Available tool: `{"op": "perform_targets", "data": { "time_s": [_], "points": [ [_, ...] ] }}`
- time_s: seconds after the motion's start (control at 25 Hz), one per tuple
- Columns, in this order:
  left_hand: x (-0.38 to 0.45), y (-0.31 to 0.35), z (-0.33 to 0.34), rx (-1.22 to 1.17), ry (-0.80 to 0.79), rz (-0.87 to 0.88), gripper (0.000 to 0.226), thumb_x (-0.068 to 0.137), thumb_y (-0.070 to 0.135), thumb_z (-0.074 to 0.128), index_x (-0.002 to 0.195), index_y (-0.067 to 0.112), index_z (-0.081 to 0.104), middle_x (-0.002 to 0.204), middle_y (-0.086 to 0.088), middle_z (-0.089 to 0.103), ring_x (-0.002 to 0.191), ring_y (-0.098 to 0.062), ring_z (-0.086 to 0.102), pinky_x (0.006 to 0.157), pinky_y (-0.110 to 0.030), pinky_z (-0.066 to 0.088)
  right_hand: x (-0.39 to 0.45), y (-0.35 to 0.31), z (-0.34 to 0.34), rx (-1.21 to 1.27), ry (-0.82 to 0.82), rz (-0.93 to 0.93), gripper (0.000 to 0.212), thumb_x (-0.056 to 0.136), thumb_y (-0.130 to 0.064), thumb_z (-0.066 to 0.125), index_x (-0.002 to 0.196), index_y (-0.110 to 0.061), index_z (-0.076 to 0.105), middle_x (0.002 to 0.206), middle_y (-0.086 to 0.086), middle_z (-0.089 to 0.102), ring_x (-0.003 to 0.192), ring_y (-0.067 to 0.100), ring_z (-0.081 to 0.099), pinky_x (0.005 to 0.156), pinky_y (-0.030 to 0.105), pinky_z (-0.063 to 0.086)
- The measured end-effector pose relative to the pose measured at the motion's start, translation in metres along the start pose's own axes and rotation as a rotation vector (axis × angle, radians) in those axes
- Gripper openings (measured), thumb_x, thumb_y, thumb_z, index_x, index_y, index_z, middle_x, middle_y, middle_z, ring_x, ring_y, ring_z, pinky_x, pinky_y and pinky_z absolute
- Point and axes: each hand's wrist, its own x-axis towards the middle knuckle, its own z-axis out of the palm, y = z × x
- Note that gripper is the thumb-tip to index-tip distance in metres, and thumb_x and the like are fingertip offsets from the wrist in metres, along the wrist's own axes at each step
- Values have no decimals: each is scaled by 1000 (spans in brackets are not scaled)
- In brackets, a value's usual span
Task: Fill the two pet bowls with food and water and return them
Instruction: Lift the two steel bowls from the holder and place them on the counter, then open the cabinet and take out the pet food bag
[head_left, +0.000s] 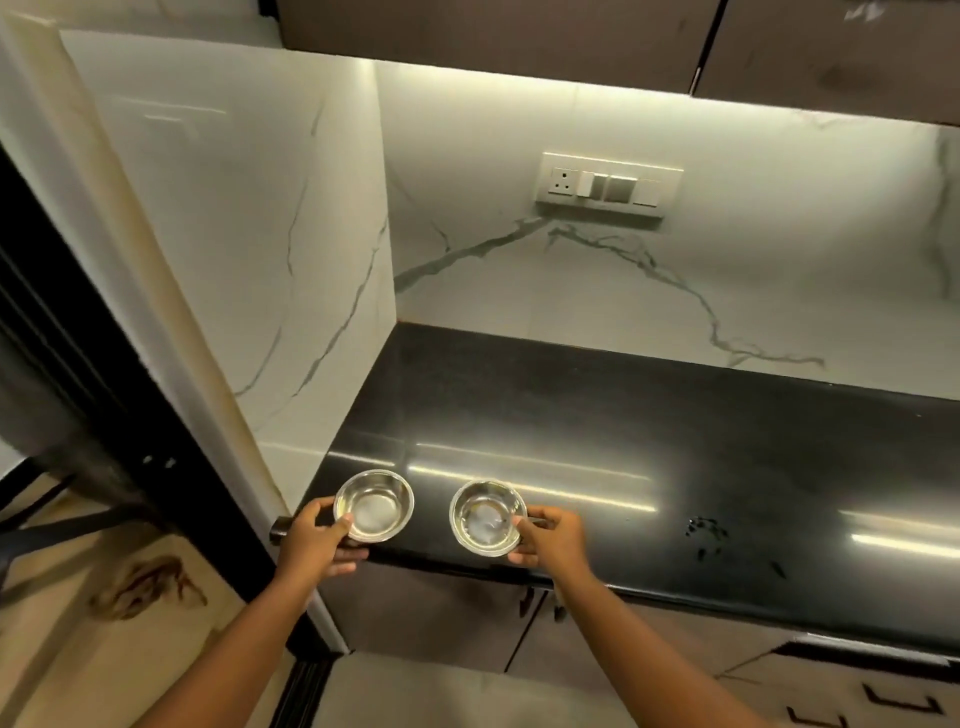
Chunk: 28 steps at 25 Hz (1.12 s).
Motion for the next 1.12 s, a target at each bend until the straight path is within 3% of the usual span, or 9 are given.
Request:
{"op": "perform_targets", "data": {
  "time_s": [0.28,0.6,0.92,1.12],
  "points": [
    [63,-14,-6,26,-146,-81,32,94,9,58,125,13,48,88,-23,71,66,-31,75,55,-35,60,18,10,50,-35,154,53,14,91,-3,72,104,-3,67,96,20,72,61,25,72,46,25,59],
    [103,-30,-17,14,-217,-106,29,94,12,60,121,14,50,88,-26,71,71,-35,75,65,-42,61,33,27,86,-71,276,105,13,91,-4,72,103,-1,70,99,22,73,65,30,73,50,30,61],
    [108,-27,-17,44,-239,-86,29,94,14,61,120,13,49,89,-23,71,71,-34,74,57,-37,62,33,40,98,-68,325,106,13,91,-6,72,101,0,70,96,20,72,69,30,74,51,30,61],
    [111,-24,-18,189,-219,-71,40,93,26,62,127,9,49,91,-18,69,72,-29,71,55,-36,59,29,40,95,-87,349,80,23,91,-23,75,98,-2,71,88,16,74,62,25,75,55,37,64]
  ]
}}
